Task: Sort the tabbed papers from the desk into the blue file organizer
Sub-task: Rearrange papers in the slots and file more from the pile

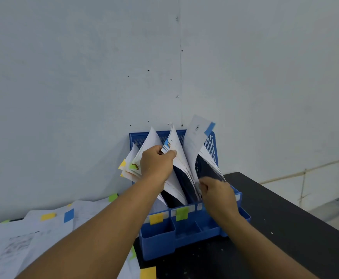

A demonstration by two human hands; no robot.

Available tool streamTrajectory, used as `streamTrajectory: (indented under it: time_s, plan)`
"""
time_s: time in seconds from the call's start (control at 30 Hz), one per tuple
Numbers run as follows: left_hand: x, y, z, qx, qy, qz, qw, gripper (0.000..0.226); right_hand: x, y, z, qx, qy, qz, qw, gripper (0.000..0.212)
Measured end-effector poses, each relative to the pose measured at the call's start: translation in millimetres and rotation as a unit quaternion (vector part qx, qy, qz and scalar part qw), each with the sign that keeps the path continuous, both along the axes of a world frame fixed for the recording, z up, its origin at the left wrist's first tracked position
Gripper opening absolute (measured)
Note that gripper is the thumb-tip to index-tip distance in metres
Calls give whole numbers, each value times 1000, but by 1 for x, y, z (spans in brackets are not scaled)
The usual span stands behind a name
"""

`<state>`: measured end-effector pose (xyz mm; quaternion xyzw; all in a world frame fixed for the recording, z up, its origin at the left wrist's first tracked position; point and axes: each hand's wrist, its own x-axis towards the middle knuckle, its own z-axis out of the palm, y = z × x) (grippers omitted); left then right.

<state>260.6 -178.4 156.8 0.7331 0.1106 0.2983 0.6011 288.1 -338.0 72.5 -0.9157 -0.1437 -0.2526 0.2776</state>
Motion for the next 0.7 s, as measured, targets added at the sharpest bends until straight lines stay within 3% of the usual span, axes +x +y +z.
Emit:
streamTrajectory:
  time_s: [0.07,0.17,0.23,0.4,0.47,0.6,0.7]
  plan:
    - [-2,1,-1,2,4,-1,1000,15,-1,-4,-10,-90,26,-12,996,26]
    - [-4,4,-2,19,12,7,1000,22,-1,-6,-9,-165,1,3,986,64]
    - [-5,5,-1,37,13,15,999,19,-3,-4,-6,-211,-26,7,977,76]
    - [-7,10,-1,71,21,21,997,8,1,-3,-8,-186,-121,0,975,80]
    - [-8,11,-1,80,22,18,996,6,0,-2,-10,-181,-126,9,975,77]
    - [-11,10,-1,76,23,18,997,12,-1,1,-14,-171,-92,-6,981,34]
    - [-14,13,1,68,29,19,997,10,-9,0,-13,-189,-25,-50,980,21]
